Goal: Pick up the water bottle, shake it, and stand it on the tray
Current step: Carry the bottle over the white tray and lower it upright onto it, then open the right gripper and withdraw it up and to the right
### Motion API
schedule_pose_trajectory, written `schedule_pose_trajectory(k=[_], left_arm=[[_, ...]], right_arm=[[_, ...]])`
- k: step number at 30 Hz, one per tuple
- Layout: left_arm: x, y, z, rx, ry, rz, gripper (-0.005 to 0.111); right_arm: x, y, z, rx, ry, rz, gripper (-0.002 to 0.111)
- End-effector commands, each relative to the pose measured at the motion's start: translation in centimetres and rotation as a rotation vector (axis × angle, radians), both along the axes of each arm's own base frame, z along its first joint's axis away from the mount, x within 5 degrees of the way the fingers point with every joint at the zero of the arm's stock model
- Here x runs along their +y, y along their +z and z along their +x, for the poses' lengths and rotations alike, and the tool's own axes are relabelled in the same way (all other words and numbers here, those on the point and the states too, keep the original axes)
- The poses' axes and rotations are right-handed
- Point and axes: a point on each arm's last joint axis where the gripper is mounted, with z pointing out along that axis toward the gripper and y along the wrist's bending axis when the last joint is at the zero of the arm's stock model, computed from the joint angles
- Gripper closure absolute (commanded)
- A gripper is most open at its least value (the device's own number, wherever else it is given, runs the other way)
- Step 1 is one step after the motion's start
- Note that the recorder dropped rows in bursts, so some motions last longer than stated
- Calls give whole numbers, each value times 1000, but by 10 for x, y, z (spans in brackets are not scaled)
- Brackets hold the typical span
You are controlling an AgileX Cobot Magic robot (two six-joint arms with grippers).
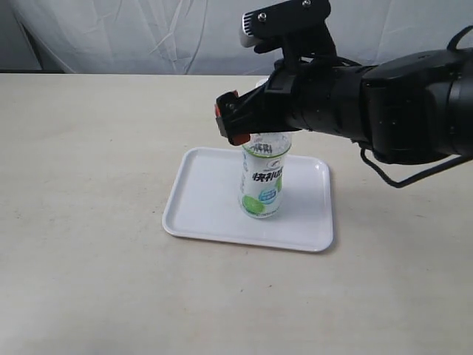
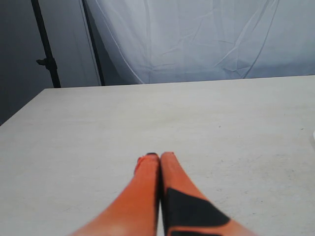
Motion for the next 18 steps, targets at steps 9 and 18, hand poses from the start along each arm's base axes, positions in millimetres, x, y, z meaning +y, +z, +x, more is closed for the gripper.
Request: schedule_pose_trajectory(k=[9, 18], left_arm=[[0, 0, 0, -8, 1, 0, 107], [0, 0, 0, -8, 1, 0, 107]], right_arm=[[-28, 42, -5, -142, -142, 32, 4], [-38, 93, -40, -201, 63, 233, 4]])
